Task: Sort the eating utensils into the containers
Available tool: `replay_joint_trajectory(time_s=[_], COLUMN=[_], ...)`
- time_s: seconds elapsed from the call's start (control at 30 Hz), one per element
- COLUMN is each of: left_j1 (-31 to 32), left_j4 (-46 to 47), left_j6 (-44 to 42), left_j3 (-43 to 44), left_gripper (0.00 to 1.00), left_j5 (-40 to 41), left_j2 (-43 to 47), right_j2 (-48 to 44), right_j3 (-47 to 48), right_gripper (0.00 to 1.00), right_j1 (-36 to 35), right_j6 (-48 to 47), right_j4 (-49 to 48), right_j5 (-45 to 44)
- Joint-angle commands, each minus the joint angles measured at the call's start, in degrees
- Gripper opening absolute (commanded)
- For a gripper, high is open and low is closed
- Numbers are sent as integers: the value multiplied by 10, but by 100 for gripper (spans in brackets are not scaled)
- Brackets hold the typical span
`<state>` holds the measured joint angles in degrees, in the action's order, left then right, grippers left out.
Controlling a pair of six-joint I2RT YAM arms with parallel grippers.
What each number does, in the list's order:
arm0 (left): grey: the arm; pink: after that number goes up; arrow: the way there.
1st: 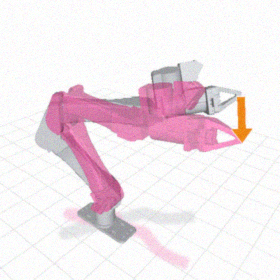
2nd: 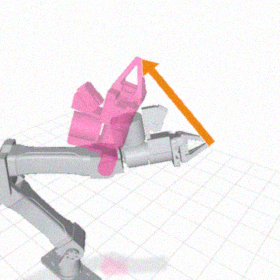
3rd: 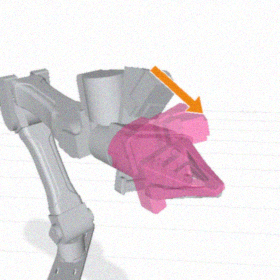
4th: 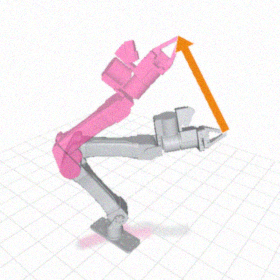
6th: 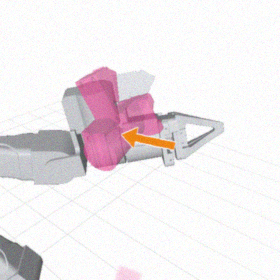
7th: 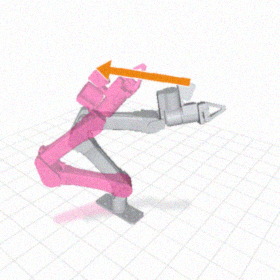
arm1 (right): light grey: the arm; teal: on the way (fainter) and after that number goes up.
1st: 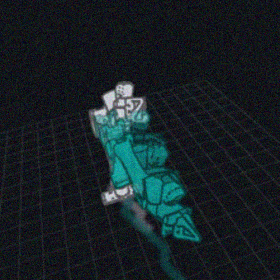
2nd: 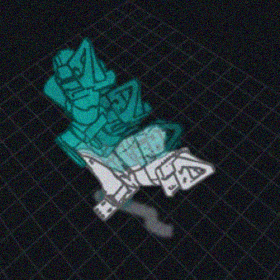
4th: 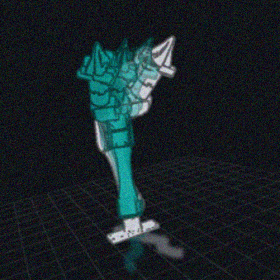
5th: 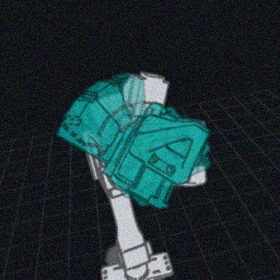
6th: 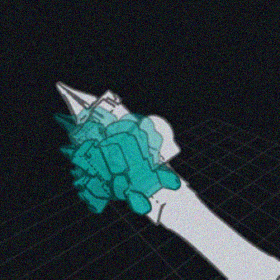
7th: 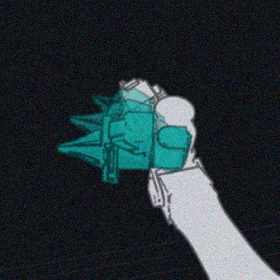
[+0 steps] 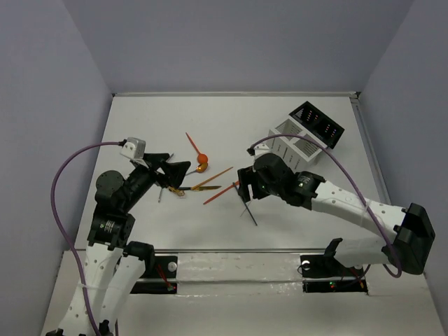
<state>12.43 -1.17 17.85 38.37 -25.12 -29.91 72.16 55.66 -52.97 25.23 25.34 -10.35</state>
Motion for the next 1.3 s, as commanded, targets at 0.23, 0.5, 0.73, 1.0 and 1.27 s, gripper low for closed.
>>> replay_joint_trajectory(time_s=[0.23, 0.5, 0.73, 1.0, 1.27], left_j1=[3, 3, 3, 3, 8], left_j4=[31, 33, 32, 32, 32], left_j6=[-3, -2, -3, -4, -4], left_j3=[13, 13, 13, 12, 13], left_gripper=[99, 99, 99, 99, 99], left_j5=[-31, -26, -26, -27, -28], left_j2=[1, 10, 15, 19, 21], right_j2=[73, 197, 281, 328, 372], right_j3=[58, 126, 183, 192, 190], right_gripper=[65, 52, 49, 45, 36], right_j1=[-5, -5, -5, 17, 28], right_j6=[-21, -37, -33, -36, -36], right_j4=[0, 21, 45, 39, 22], right_j5=[-45, -71, -85, -55, -31])
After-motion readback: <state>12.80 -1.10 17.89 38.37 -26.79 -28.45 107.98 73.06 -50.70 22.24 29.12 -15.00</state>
